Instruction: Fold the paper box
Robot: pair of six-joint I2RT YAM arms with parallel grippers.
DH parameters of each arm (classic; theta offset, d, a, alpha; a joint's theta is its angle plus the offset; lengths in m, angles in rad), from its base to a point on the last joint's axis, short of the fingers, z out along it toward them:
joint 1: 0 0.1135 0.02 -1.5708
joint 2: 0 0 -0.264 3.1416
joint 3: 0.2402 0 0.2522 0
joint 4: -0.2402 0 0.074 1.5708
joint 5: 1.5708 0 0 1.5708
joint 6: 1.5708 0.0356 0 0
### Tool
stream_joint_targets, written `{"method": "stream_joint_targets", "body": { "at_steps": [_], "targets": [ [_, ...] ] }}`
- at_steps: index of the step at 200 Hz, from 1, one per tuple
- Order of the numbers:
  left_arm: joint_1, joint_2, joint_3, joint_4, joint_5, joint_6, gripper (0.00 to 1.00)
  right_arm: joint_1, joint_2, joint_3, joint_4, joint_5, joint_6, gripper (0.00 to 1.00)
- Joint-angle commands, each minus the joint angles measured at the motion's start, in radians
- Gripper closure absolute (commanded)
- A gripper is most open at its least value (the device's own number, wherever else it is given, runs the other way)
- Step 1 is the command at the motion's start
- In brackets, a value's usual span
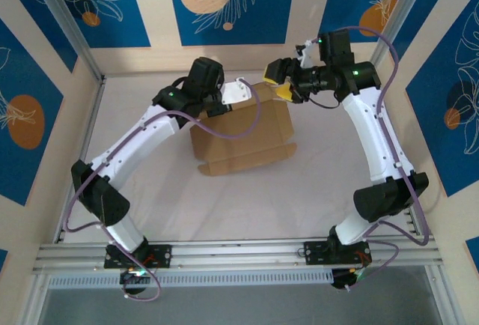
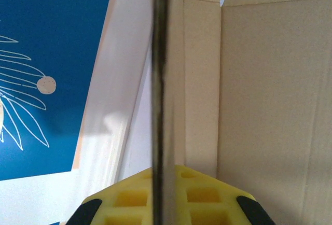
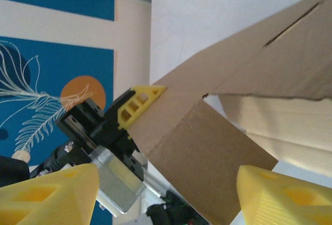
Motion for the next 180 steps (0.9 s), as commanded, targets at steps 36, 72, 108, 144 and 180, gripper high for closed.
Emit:
{"method": "stream_joint_targets", "body": {
  "at_steps": [36, 72, 108, 144, 180],
  "targets": [
    [-0.048, -0.074, -0.056, 0.074, -0.014, 0.035, 1.0, 0.029, -0.023, -0.09, 0.147, -0.118, 0.147, 0.29],
    [-0.071, -0.096, -0.115, 0.098, -0.029, 0.062, 1.0, 0.059, 0.005, -0.062, 0.175, -0.119, 0.175, 0.33],
    [-0.083, -0.119, -0.15, 0.12, -0.039, 0.082, 1.0, 0.068, 0.002, -0.071, 0.166, -0.086, 0.174, 0.49],
    [-0.084, -0.142, -0.189, 0.163, -0.049, 0.099, 1.0, 0.072, -0.021, -0.125, 0.204, -0.088, 0.208, 0.72],
    [-0.091, -0.161, -0.236, 0.219, -0.071, 0.13, 1.0, 0.075, -0.044, -0.158, 0.221, -0.078, 0.24, 0.8]
  ]
}}
